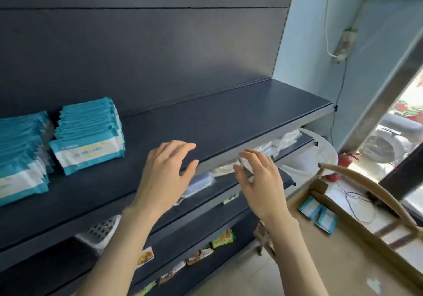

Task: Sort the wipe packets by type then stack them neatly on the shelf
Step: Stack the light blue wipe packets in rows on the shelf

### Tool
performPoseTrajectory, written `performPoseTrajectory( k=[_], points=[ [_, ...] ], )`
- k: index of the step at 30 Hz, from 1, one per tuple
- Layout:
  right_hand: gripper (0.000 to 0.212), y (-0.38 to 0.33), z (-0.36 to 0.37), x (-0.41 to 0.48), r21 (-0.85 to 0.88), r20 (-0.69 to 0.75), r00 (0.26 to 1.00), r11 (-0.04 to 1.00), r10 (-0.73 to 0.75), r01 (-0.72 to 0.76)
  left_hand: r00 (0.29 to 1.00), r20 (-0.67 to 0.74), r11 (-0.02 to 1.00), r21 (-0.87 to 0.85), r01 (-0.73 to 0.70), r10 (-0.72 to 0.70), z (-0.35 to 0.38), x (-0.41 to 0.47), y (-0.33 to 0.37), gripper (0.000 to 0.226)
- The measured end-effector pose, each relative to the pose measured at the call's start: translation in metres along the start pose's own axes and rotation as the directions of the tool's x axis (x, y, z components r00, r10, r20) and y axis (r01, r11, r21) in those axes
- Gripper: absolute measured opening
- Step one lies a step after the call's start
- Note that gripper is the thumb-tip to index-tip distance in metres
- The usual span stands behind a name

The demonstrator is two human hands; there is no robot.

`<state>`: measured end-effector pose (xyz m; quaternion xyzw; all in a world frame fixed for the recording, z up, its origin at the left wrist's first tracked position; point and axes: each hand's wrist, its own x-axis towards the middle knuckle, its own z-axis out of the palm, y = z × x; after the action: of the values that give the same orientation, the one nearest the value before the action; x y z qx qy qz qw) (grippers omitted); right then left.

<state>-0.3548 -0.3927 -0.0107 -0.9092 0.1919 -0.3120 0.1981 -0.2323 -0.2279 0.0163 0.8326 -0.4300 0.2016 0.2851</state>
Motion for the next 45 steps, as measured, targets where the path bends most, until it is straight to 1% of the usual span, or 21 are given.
performPoseTrajectory(
  k=[4,6,9,11,14,16,18,20,23,26,29,31,35,38,42,45],
  points=[
    [0.032,0.081,-0.044,-0.06,-0.05,0.052,0.986,0.987,0.156,-0.154,0.992,0.126,0.989,-0.146,0.039,-0.02,0.072,-0.031,0.077,0.029],
    [0.032,0.12,-0.062,-0.091,-0.09,0.072,0.969,0.969,0.238,-0.231,0.98,0.2,0.983,-0.177,0.044,-0.008,0.109,-0.05,0.113,0.028],
    [0.031,0.173,-0.084,-0.137,-0.156,0.083,0.938,0.934,0.336,-0.321,0.941,0.337,0.973,-0.221,0.069,0.01,0.16,-0.075,0.162,0.032],
    [0.032,0.201,-0.094,-0.165,-0.202,0.107,0.901,0.897,0.42,-0.394,0.898,0.438,0.969,-0.237,0.067,0.045,0.188,-0.091,0.19,0.033],
    [0.032,0.236,-0.105,-0.2,-0.239,0.132,0.84,0.839,0.526,-0.488,0.808,0.579,0.962,-0.267,0.061,0.11,0.221,-0.108,0.224,0.039],
    [0.032,0.253,-0.109,-0.216,-0.246,0.129,0.797,0.797,0.591,-0.551,0.751,0.637,0.959,-0.282,0.018,0.173,0.24,-0.11,0.24,0.042],
    [0.032,0.267,-0.112,-0.223,-0.243,0.123,0.757,0.759,0.642,-0.605,0.712,0.669,0.954,-0.3,-0.003,0.213,0.256,-0.106,0.25,0.043],
    [0.032,0.281,-0.113,-0.223,-0.241,0.117,0.728,0.73,0.676,-0.639,0.691,0.684,0.95,-0.311,-0.016,0.235,0.272,-0.095,0.259,0.043],
    [0.032,0.303,-0.112,-0.21,-0.232,0.118,0.708,0.713,0.696,-0.662,0.672,0.698,0.948,-0.317,-0.021,0.248,0.298,-0.072,0.267,0.042],
    [0.033,0.331,-0.105,-0.186,-0.218,0.114,0.693,0.698,0.712,-0.682,0.655,0.71,0.944,-0.329,-0.016,0.258,0.329,-0.042,0.27,0.042],
    [0.033,0.364,-0.09,-0.156,-0.196,0.106,0.665,0.671,0.739,-0.715,0.622,0.74,0.945,-0.328,0.0,0.257,0.368,-0.009,0.268,0.041],
    [0.032,0.388,-0.079,-0.136,-0.182,0.108,0.624,0.632,0.774,-0.753,0.576,0.775,0.947,-0.321,0.004,0.26,0.397,0.014,0.265,0.041],
    [0.033,0.44,-0.053,-0.098,-0.187,0.159,0.539,0.561,0.827,-0.806,0.483,0.843,0.959,-0.281,0.023,0.235,0.46,0.053,0.257,0.04],
    [0.034,0.481,-0.029,-0.076,-0.193,0.199,0.466,0.501,0.862,-0.844,0.396,0.893,0.967,-0.249,0.043,0.213,0.51,0.073,0.252,0.04],
    [0.035,0.537,0.007,-0.061,-0.191,0.226,0.363,0.407,0.904,-0.893,0.282,0.945,0.975,-0.201,0.093,0.167,0.58,0.084,0.248,0.04],
    [0.035,0.578,0.036,-0.059,-0.191,0.248,0.296,0.346,0.922,-0.918,0.229,0.968,0.976,-0.143,0.162,0.104,0.636,0.079,0.241,0.038]
  ],
)
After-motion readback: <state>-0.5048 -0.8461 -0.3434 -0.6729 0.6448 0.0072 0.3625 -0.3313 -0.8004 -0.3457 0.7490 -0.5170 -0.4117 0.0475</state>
